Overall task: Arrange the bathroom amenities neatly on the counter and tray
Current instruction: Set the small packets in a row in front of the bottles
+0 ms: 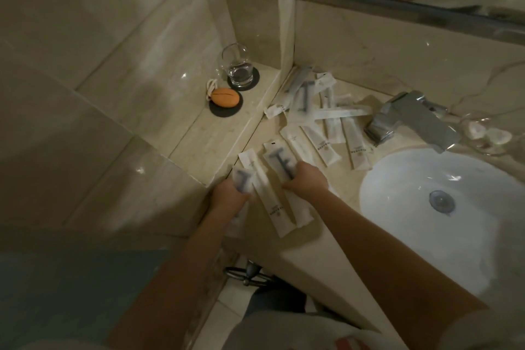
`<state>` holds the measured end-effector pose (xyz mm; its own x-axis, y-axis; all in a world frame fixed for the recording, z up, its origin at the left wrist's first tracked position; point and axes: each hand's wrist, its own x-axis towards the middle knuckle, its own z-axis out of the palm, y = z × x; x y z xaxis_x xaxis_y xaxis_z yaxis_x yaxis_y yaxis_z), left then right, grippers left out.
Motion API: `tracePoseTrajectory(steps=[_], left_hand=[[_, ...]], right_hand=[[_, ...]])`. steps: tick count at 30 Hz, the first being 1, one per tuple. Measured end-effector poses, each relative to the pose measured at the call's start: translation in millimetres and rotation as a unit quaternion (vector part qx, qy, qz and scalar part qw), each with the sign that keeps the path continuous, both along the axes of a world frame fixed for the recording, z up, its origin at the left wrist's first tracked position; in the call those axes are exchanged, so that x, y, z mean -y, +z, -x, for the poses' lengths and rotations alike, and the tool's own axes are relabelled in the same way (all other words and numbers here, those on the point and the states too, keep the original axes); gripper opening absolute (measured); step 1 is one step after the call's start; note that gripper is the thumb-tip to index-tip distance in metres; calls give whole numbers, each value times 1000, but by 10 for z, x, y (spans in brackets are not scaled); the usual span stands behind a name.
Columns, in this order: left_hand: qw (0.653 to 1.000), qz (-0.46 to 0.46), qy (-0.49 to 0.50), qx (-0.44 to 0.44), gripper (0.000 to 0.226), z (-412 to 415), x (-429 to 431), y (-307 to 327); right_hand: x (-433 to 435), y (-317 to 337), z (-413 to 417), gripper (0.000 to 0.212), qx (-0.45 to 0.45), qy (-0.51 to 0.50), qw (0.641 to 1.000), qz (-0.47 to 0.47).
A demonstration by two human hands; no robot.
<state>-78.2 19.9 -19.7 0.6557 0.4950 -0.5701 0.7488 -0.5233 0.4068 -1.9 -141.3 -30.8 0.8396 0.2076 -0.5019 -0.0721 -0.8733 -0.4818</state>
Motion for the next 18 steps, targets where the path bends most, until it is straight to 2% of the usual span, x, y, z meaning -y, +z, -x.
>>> tracePoseTrajectory(steps=[2,7,12,18], left_hand=[[1000,0,4,22,33,0,-5,60],[991,55,48,113,52,-61,149,314],[972,148,32,180,29,-268,655,521],[953,243,-17,180,17,-449,1604,734]], right_hand=[[82,58,-14,36,0,-12,999,-43],[378,215,66,27,-12,-64,983,-170],[915,528,248,28,-53,-137,938,-315],[1767,760,460,17,-2,-232,904,-360]])
